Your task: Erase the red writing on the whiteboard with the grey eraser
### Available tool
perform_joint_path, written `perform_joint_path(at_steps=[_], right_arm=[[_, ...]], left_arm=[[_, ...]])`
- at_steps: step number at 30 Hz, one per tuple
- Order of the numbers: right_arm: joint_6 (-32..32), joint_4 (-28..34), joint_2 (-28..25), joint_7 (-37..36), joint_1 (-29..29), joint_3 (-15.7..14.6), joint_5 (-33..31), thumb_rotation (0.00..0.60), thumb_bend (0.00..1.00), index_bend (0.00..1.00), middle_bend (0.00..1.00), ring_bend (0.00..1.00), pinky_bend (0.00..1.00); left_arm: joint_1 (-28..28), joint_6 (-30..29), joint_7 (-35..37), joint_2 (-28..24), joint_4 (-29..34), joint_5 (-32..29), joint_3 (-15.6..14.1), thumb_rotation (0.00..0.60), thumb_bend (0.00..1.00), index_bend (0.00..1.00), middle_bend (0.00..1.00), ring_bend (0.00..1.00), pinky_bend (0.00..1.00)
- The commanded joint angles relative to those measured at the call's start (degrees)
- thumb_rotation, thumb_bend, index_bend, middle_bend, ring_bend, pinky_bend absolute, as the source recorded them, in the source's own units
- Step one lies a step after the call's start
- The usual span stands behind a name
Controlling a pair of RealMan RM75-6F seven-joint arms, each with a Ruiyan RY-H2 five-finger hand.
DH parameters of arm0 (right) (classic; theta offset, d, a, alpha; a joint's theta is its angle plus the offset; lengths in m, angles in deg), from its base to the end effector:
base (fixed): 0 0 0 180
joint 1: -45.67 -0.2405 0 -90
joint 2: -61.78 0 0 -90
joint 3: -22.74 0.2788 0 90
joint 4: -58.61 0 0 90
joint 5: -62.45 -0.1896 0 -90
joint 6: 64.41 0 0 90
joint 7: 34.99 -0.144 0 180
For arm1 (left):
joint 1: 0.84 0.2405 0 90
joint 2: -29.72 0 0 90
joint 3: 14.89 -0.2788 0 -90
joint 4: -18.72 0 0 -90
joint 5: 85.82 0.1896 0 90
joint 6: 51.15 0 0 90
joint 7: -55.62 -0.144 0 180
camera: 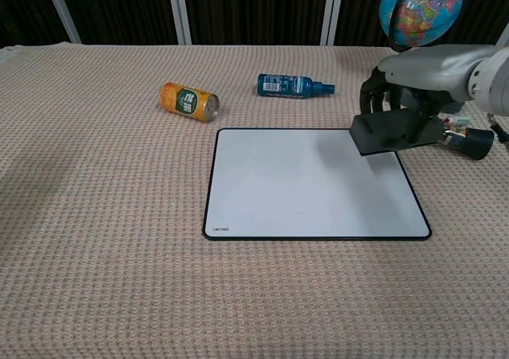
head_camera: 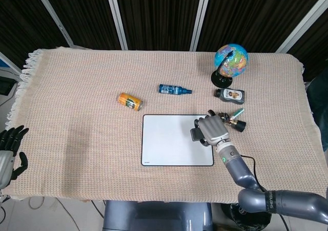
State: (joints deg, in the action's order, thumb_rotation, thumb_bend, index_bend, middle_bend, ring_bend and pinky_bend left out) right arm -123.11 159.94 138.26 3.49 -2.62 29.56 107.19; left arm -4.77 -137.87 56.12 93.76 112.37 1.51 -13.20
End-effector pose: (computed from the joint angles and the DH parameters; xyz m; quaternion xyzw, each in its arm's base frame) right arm -0.1546 -0.3520 0.0567 0.7679 -0.3485 0.2731 0.4630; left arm -0.3191 0.1717 0.1859 -0.5911 -0.3937 -0.4000 0.5793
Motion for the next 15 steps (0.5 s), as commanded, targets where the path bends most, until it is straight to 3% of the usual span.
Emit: perform_joint_path(at_steps=[1,8,15], right_arm=[[-1.0,2.9,-3.5,-0.2,1.6,-1.5,1.2,0.6,0.47,0.65,0.63,0.43,0.16],[-2.0,2.9,-6.1,-3.0,5.1,-4.0,0.2,0.6,0.47,0.65,0.63,0.43,0.16],[-0.9,-3.8,-3.9,-8.1,8.5,-5.5,0.0,0.6,0.47,0.65,0.62,0.43,0.16]], left_arm=[[0.0,0.0,-0.1,0.0,0.0,0.1,0.0,0.6,0.73,0.09,0.04,0.0,0.0],[0.0,0.0,-0.3,0.1,0.2,0.2,0.0,0.6,0.73,0.09,0.04,0.0,0.0],[0.0,-0.1,-0.4,0.1,0.3,0.2,0.0,0.6,0.73,0.09,0.04,0.0,0.0]])
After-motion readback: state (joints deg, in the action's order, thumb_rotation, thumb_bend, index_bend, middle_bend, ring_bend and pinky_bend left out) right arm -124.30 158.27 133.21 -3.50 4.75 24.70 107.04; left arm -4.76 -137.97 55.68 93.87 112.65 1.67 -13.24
